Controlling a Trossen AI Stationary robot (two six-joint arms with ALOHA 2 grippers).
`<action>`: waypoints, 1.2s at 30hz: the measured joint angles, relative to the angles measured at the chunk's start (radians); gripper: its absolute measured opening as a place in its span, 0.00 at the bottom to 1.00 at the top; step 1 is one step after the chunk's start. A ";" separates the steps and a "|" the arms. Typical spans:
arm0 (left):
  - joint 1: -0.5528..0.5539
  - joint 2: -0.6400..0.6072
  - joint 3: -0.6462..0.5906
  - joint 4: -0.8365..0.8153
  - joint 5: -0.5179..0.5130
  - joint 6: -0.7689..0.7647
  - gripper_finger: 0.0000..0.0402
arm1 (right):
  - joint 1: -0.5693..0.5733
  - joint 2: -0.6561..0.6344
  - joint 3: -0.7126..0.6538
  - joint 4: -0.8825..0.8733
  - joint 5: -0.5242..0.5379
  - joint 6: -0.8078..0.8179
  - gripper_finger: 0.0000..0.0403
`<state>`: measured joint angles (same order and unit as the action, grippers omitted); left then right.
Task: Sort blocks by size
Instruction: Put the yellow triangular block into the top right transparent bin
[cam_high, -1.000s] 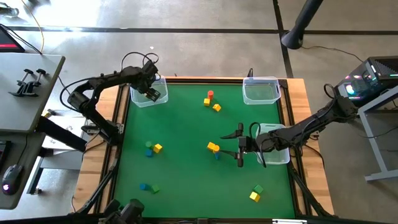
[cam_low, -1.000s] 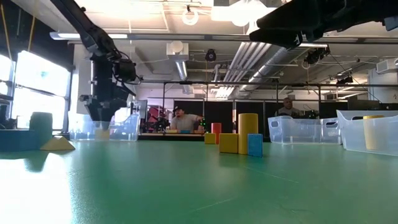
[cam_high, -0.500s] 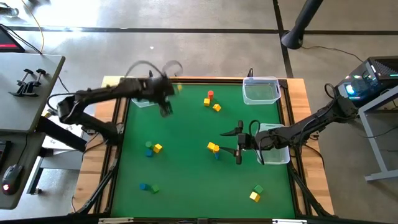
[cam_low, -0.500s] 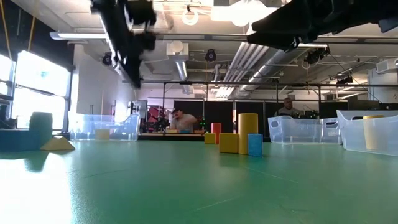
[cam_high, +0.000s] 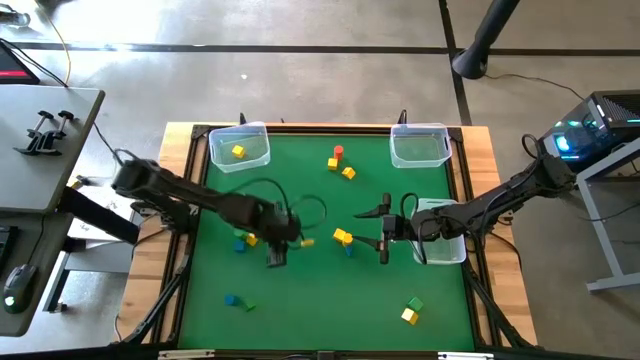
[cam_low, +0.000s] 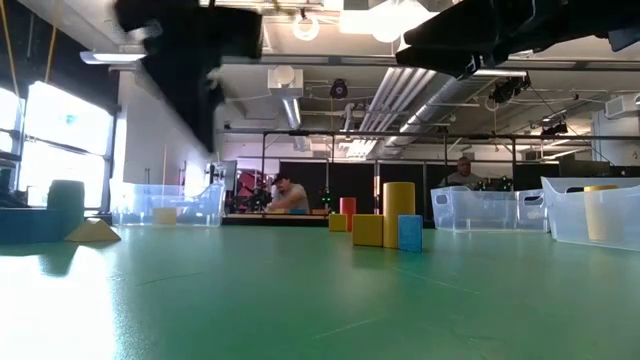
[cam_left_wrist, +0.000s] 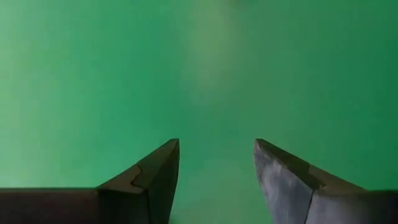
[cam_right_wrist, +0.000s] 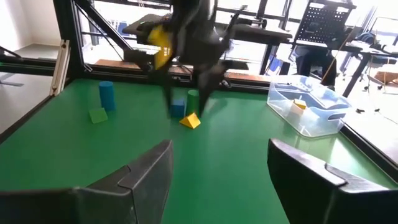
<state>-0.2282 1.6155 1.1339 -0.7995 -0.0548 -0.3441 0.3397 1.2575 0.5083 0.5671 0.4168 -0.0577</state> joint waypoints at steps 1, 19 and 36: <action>-0.013 0.029 0.000 -0.018 0.030 0.016 0.47 | 0.000 0.000 0.000 0.000 0.000 -0.002 0.62; 0.007 0.202 0.078 -0.397 0.018 0.268 0.57 | 0.000 0.000 0.000 0.001 0.000 -0.055 0.62; 0.078 0.212 -0.043 -0.317 0.038 0.453 0.35 | 0.000 0.000 0.000 0.026 -0.001 -0.054 0.62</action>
<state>-0.1497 1.8278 1.0910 -1.1160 -0.0171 0.1090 0.3401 1.2575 0.5083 0.5934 0.4160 -0.1114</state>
